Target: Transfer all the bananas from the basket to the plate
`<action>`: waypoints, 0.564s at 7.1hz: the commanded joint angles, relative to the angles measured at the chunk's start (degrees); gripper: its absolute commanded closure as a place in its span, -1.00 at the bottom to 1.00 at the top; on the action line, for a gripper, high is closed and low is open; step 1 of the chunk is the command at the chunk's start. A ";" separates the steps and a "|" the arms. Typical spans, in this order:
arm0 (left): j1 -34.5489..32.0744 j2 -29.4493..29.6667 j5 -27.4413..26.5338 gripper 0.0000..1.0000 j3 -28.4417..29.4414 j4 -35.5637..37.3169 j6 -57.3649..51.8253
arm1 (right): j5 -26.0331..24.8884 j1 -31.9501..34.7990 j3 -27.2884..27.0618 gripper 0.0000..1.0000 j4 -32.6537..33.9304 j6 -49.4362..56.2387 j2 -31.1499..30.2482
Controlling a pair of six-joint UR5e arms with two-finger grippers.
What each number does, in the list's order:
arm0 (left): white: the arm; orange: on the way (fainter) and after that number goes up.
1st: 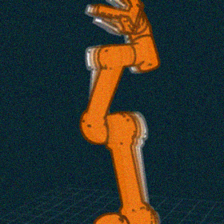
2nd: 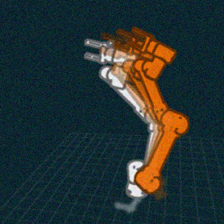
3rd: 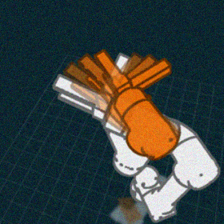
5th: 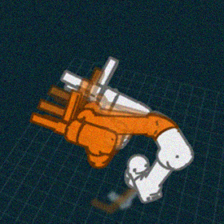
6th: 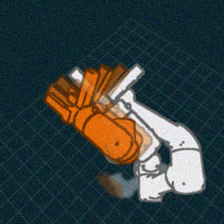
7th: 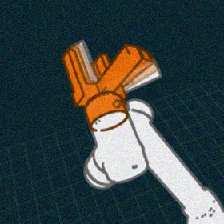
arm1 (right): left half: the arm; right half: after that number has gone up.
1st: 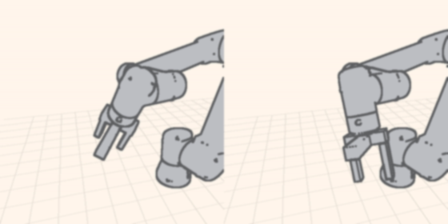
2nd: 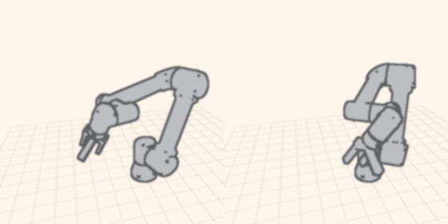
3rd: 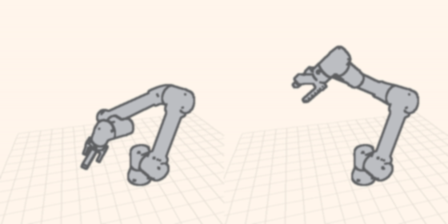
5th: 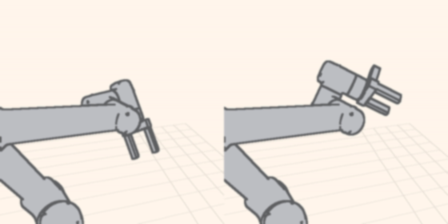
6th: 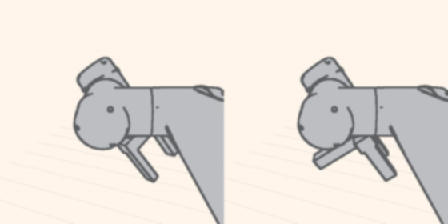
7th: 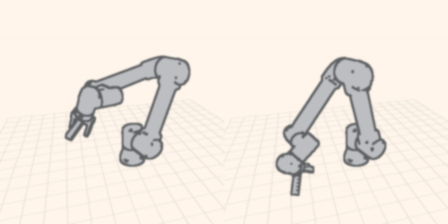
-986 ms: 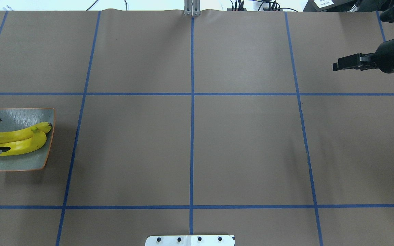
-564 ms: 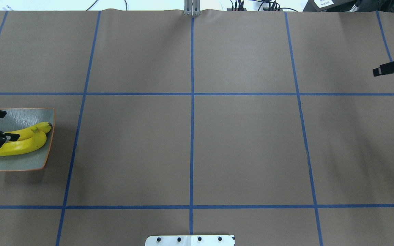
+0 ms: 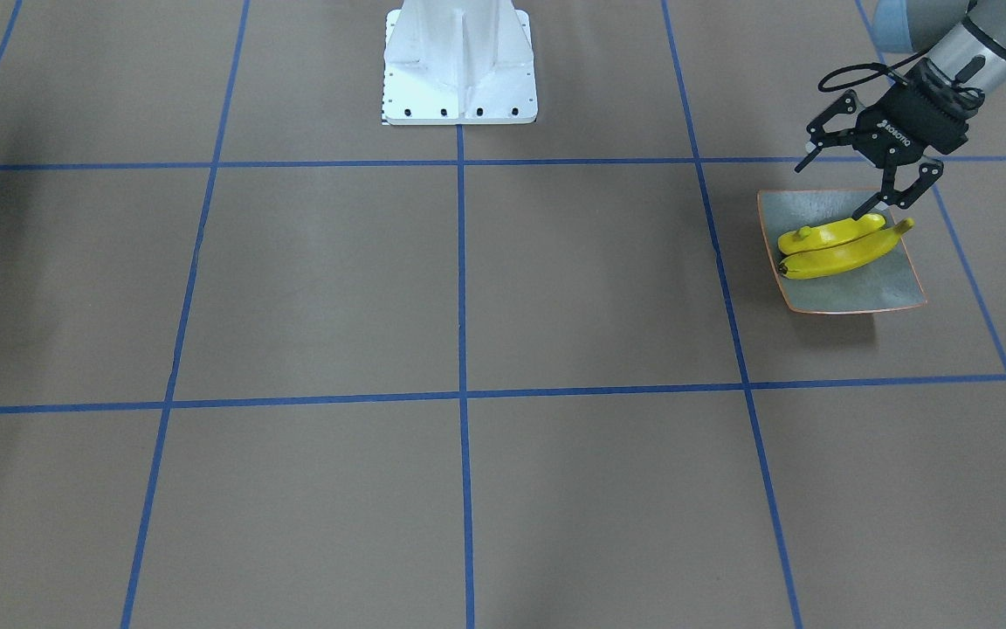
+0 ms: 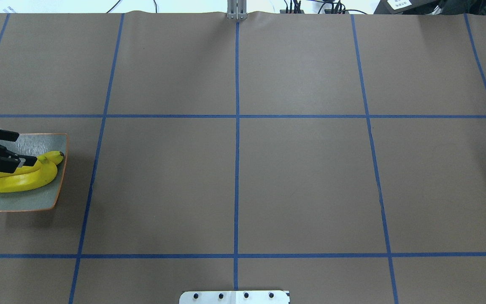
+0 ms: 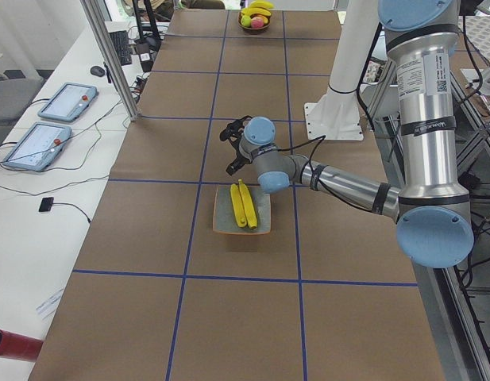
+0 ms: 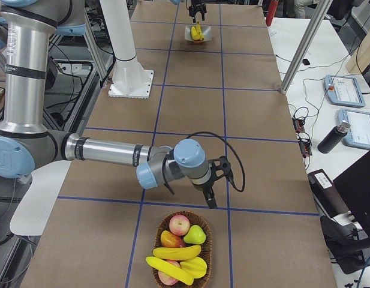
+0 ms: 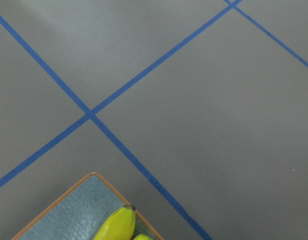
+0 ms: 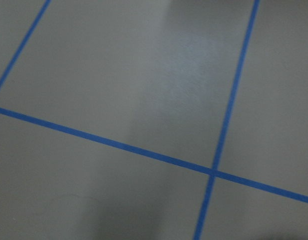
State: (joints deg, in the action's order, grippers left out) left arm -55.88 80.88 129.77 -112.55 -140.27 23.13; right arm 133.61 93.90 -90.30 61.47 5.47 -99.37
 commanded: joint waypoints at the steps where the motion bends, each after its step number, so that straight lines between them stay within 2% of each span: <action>1: 0.07 -0.02 0.04 -1.00 -0.12 -0.09 0.07 | -0.01 10.56 12.82 -1.00 0.05 15.66 0.92; 4: 0.15 -0.02 1.52 -1.00 -0.12 -0.88 0.07 | -0.54 14.55 25.66 -1.00 -0.30 19.75 2.76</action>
State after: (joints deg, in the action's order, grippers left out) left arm -55.77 80.86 130.25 -112.67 -141.05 23.20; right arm 133.41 107.02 -70.08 61.35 24.16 -97.83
